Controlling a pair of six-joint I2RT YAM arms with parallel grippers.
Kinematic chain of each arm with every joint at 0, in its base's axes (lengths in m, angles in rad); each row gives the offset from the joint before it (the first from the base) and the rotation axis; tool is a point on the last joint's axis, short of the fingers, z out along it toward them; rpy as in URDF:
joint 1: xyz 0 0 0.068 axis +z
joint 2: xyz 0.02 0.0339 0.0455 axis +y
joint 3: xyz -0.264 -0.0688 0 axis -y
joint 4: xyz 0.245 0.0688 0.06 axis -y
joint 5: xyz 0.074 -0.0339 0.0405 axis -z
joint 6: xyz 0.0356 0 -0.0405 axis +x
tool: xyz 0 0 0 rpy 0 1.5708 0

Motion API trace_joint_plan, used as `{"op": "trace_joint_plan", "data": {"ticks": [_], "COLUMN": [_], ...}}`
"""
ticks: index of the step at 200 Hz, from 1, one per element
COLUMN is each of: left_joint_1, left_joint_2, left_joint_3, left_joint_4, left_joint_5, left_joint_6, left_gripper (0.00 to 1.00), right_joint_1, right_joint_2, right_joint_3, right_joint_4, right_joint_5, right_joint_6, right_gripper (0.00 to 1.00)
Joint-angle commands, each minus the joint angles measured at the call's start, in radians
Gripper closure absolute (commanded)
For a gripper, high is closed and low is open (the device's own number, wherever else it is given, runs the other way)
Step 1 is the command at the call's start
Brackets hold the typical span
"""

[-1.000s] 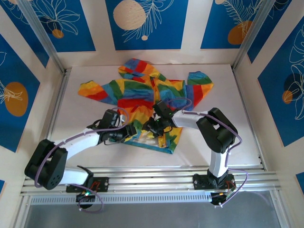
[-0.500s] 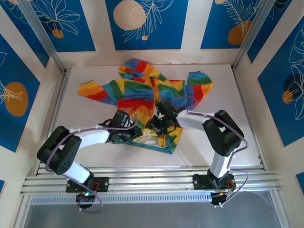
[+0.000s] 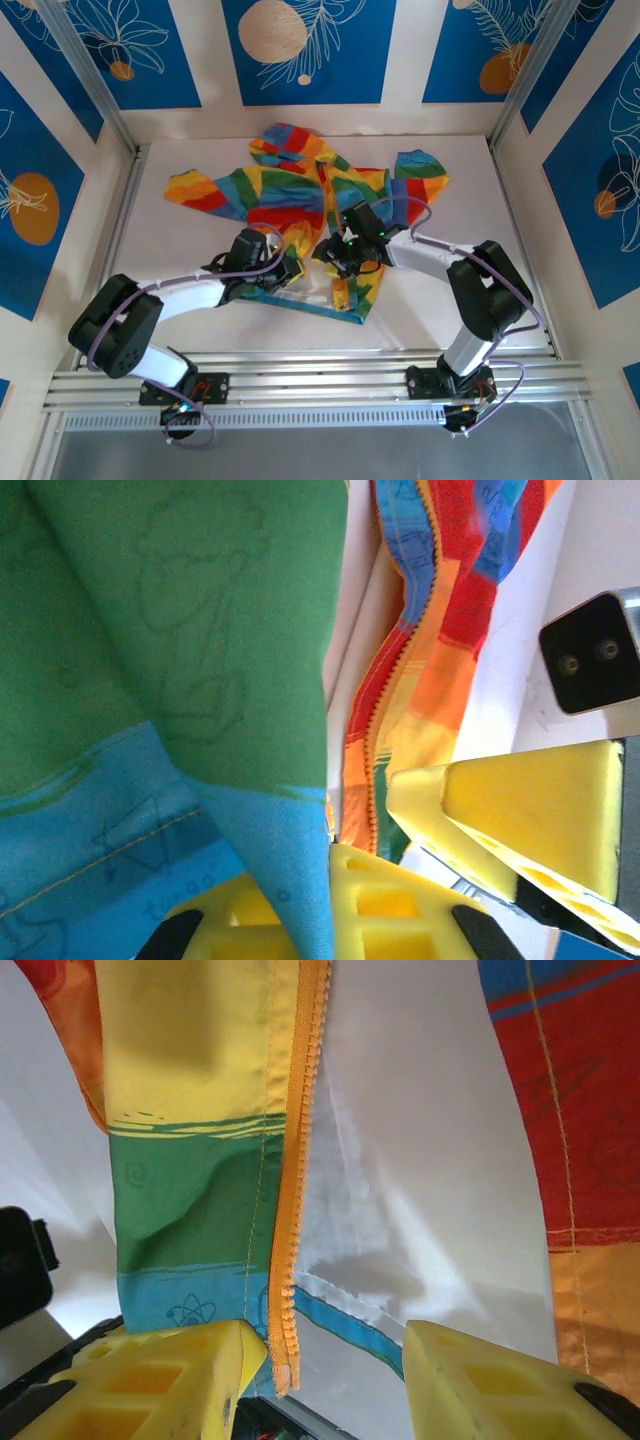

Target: Zip up the jacket

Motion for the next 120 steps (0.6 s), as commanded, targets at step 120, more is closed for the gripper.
{"op": "trace_joint_plan", "data": {"ticks": [120], "left_joint_1": [-0.002], "left_joint_2": [0.010], "left_joint_3": [-0.035], "left_joint_4": [0.158], "left_joint_5": [0.037], "left_joint_6": [-0.076], "left_gripper": [1.00], "right_joint_1": [-0.008], "right_joint_2": [0.131], "right_joint_3": [-0.004], "right_joint_4": [0.237], "right_joint_5": [-0.202], "right_joint_6": [0.180], "right_gripper": [0.54]}}
